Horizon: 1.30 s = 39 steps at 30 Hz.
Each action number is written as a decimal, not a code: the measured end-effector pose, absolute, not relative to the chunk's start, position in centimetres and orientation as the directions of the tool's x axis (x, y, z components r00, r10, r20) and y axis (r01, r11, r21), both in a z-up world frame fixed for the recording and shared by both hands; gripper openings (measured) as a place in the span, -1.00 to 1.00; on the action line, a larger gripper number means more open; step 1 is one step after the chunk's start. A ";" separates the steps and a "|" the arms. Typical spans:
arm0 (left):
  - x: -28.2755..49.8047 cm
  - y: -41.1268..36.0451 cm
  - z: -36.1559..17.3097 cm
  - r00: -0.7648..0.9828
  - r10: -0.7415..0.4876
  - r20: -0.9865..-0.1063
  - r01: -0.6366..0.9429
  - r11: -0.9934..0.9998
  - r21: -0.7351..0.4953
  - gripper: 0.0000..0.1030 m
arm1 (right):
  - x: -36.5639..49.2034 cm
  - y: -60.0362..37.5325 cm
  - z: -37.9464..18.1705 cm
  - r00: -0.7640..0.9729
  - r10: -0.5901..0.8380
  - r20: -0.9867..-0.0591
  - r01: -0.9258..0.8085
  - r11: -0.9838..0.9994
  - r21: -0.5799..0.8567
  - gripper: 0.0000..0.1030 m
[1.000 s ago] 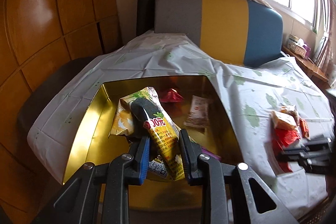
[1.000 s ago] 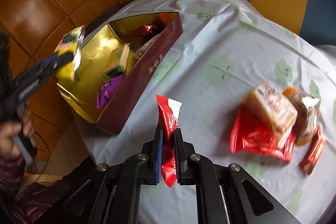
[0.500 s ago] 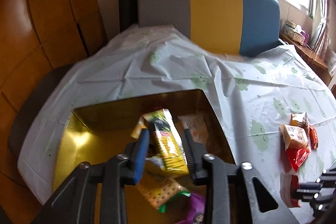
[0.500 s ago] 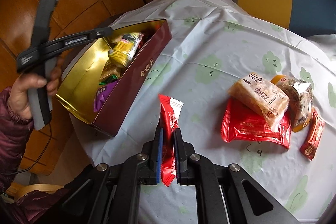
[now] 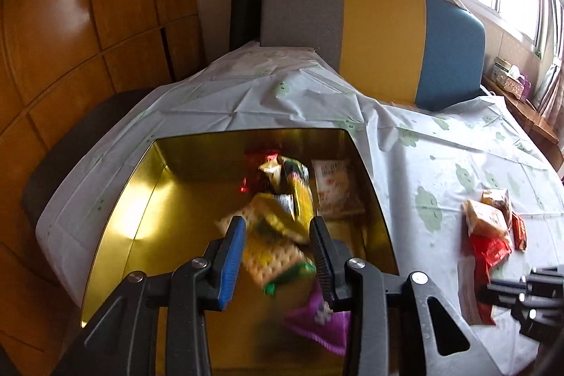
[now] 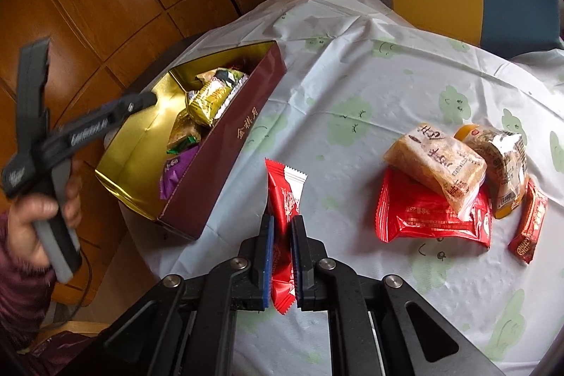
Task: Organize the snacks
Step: 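Carry the red-and-white wafer into the gold tin and release it with the right gripper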
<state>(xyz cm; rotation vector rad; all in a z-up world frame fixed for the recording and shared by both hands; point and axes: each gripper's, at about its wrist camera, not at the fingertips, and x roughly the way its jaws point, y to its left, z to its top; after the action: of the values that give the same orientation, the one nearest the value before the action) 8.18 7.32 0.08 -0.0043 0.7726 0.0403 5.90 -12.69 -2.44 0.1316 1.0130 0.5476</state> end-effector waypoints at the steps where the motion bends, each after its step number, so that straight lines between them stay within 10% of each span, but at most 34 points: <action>1: 7.6 7.4 0.1 0.716 0.036 -0.697 -0.043 0.999 0.007 -0.26 | 5.9 -12.7 -2.2 0.412 0.496 -0.764 -0.372 0.857 0.355 -0.82; 23: 3.2 9.9 0.0 0.724 0.073 -0.686 -0.116 0.993 -0.017 -0.26 | 7.9 -4.6 5.0 0.419 0.643 -0.642 -0.527 0.747 0.405 -0.82; 39: 2.4 12.7 -0.8 0.714 0.087 -0.695 -0.172 0.984 -0.054 -0.26 | 10.9 -0.5 1.2 0.378 0.551 -0.744 -0.466 0.808 0.361 -0.77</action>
<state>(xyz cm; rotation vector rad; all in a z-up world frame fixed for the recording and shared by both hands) 2.36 12.67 -0.80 -0.1182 0.7630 0.1438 10.91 -0.51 1.23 0.0965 0.9888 0.6508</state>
